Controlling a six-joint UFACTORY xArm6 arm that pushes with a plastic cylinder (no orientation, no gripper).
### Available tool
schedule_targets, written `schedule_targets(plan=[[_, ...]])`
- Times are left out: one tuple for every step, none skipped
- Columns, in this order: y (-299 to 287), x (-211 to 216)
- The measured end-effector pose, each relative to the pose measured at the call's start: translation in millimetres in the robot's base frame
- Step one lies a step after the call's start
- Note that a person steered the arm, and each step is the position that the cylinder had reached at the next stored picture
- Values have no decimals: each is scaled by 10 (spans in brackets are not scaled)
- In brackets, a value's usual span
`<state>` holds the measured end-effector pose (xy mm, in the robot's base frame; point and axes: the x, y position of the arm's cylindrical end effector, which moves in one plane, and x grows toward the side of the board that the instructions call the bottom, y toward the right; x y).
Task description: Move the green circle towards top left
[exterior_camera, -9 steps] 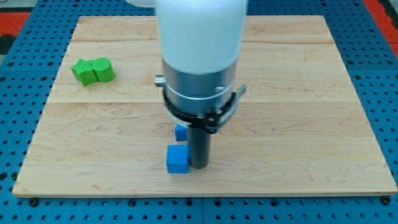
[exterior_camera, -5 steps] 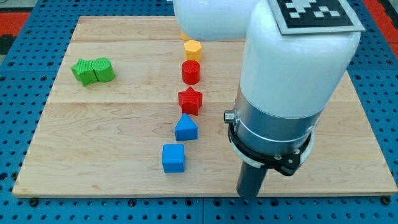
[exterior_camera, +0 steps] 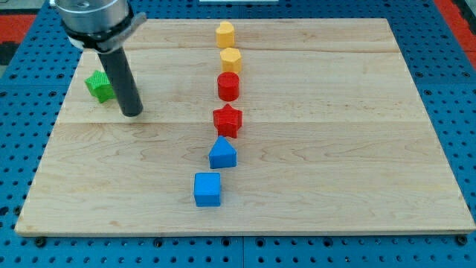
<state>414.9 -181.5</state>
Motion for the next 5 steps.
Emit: schedule_targets(plan=[[-255,-278],[-16,-803],[27,-1047],[-96,-1209],[194,-1439]])
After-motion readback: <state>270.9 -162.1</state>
